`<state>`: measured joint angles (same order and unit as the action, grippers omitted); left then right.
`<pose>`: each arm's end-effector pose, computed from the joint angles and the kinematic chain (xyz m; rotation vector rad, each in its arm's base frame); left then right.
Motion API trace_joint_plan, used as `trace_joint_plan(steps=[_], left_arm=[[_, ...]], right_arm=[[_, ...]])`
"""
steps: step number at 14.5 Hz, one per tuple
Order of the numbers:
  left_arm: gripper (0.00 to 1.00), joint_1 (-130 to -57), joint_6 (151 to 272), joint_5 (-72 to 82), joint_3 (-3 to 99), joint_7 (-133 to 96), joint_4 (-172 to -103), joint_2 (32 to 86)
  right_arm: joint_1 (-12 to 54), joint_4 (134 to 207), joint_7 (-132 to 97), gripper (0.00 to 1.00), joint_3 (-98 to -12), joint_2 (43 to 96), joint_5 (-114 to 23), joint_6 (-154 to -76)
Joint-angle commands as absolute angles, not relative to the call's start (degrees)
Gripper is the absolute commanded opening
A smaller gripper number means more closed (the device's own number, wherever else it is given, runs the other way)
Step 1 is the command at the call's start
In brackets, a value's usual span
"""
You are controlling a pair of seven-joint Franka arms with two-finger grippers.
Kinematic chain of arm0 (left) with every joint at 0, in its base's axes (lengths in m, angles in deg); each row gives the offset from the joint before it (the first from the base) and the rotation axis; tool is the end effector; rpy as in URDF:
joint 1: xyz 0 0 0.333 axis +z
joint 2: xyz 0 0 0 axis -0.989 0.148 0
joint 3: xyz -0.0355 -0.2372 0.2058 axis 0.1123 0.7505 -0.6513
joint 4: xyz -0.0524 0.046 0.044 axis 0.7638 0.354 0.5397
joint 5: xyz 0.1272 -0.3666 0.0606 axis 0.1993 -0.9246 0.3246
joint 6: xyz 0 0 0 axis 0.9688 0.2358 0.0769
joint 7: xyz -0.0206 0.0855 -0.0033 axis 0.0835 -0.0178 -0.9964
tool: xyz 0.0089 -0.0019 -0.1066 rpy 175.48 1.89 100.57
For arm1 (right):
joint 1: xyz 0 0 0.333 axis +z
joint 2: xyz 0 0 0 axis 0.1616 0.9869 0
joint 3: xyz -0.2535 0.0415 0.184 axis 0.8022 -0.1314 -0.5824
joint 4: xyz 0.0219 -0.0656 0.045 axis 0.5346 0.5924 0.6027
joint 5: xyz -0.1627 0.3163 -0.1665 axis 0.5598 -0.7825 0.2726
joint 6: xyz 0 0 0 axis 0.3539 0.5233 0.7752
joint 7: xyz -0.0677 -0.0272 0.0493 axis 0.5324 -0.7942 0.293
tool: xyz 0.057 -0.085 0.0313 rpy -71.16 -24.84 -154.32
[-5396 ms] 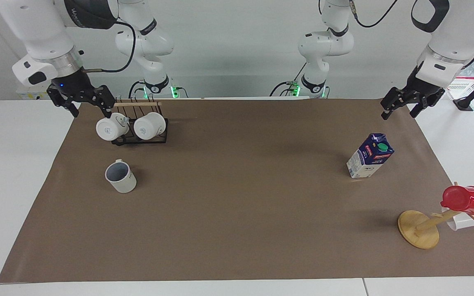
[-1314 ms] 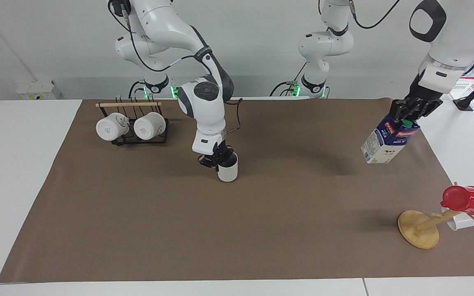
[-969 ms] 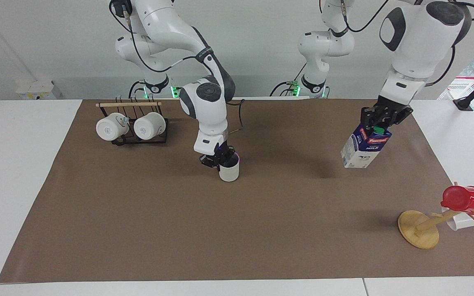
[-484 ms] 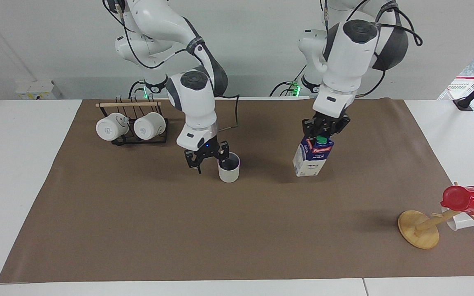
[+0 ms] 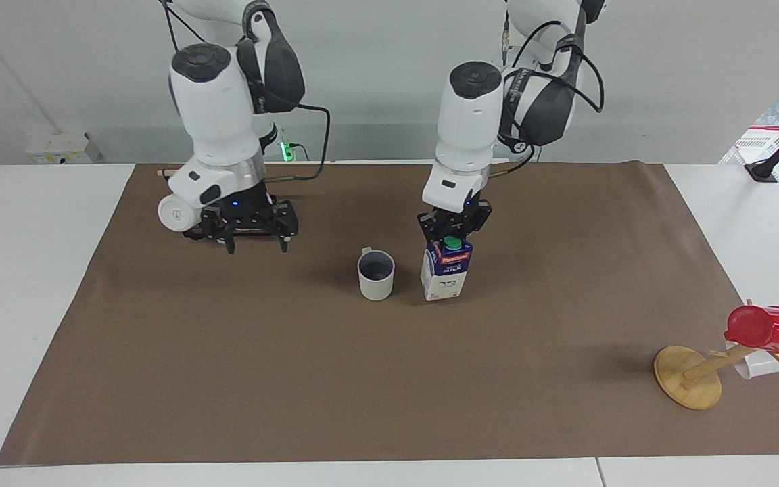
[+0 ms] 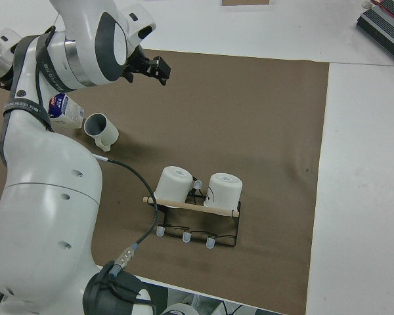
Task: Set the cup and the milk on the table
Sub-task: 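Release the mug and withdraw the right gripper while the left gripper carries the carton, then lower the milk carton beside the white mug with the left gripper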
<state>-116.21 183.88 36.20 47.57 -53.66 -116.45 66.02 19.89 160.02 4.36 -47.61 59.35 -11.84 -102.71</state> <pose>0.5334 -0.3887 0.4943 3.1137 0.3272 0.2090 0.5921 0.1038 0.5719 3.1075 -0.0860 0.1936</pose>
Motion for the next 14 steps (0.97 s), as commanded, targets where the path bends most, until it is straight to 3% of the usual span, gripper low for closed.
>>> trace_joint_plan(steps=[1,4,7,14], left_arm=[[0.0,-117.17,185.8,38.3,46.83,-56.83,-114.92,67.38],[0.0,-118.4,186.95,38.39,46.83,-56.66,-117.73,67.12],[0.0,-118.93,186.77,38.83,46.83,-56.75,-120.28,66.24],[0.0,-119.98,186.15,38.74,46.91,-56.48,-121.51,65.36]], right_arm=[[15.99,159.93,5.01,1.0,-48.21,55.89,-11.11,-97.44],[12.12,158.62,2.82,1.0,-47.51,53.59,-11.11,-90.42],[11.14,149.31,1.23,1.0,-47.42,56.48,-11.99,-81.53],[11.05,152.54,1.05,1.0,-47.59,55.26,-15.33,-83.27]])
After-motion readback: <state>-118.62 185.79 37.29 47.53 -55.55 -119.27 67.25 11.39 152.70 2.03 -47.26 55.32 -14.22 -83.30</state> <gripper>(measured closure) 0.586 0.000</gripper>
